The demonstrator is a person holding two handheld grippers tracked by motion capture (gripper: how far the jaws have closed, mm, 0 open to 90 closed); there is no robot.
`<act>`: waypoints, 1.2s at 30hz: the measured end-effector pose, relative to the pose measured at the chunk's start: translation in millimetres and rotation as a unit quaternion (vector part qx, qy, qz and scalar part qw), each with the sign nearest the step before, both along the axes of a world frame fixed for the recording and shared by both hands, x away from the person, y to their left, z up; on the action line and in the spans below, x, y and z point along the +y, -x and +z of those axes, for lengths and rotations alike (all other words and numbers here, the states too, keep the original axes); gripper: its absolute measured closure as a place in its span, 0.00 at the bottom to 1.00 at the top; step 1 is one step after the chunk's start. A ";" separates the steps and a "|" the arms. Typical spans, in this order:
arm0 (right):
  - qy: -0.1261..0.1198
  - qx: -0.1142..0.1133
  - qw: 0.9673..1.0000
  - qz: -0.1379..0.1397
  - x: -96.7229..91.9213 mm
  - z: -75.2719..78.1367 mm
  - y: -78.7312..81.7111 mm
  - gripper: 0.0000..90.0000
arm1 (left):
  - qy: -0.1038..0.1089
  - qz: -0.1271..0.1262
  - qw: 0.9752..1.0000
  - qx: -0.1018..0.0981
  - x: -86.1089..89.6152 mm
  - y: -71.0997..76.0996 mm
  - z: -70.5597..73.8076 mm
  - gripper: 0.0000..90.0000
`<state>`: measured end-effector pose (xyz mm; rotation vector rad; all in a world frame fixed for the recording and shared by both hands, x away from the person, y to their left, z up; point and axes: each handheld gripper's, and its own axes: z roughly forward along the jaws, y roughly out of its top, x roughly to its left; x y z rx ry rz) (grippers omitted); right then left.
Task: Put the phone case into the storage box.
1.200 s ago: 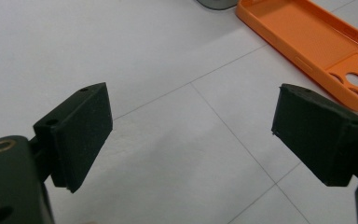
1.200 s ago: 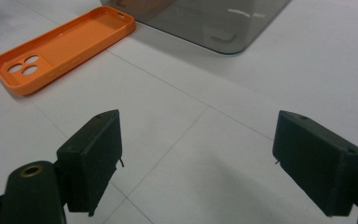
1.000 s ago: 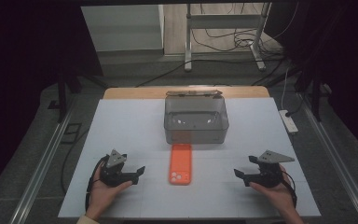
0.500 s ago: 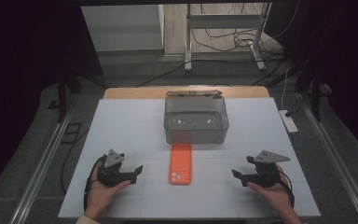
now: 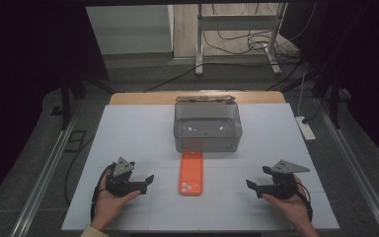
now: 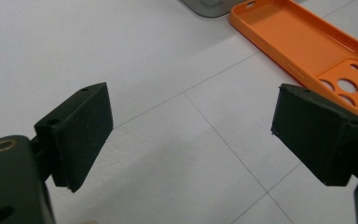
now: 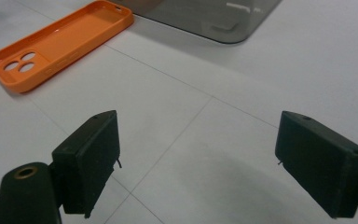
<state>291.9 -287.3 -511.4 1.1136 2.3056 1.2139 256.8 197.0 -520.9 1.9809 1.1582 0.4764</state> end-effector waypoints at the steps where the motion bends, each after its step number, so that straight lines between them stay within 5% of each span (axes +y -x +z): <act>1: 0.001 -0.001 1.000 -0.005 0.3 -0.3 -0.5 0.15 | 0.000 -0.001 1.000 0.001 -0.1 -0.1 -0.1 0.14; 11: -0.003 -0.001 0.999 -0.052 9.0 6.2 -4.0 0.17 | 0.002 -0.005 1.000 0.001 -0.5 0.0 0.1 0.14; 15: 0.004 0.001 0.999 -0.053 12.3 10.3 -4.5 0.18 | 0.002 -0.005 1.000 -0.001 -1.7 2.6 1.8 0.14; 19: -0.003 0.008 0.999 -0.052 16.1 15.0 -4.6 0.19 | -0.002 -0.015 1.000 -0.024 -3.8 6.0 8.6 0.14; 27: 0.006 0.002 0.999 -0.047 25.6 26.0 -6.2 0.20 | -0.003 -0.019 1.000 -0.005 -4.4 0.4 5.3 0.14; 36: -0.001 0.006 0.999 -0.052 35.0 35.7 -12.4 0.21 | -0.003 -0.018 1.000 -0.012 -3.9 1.5 5.4 0.15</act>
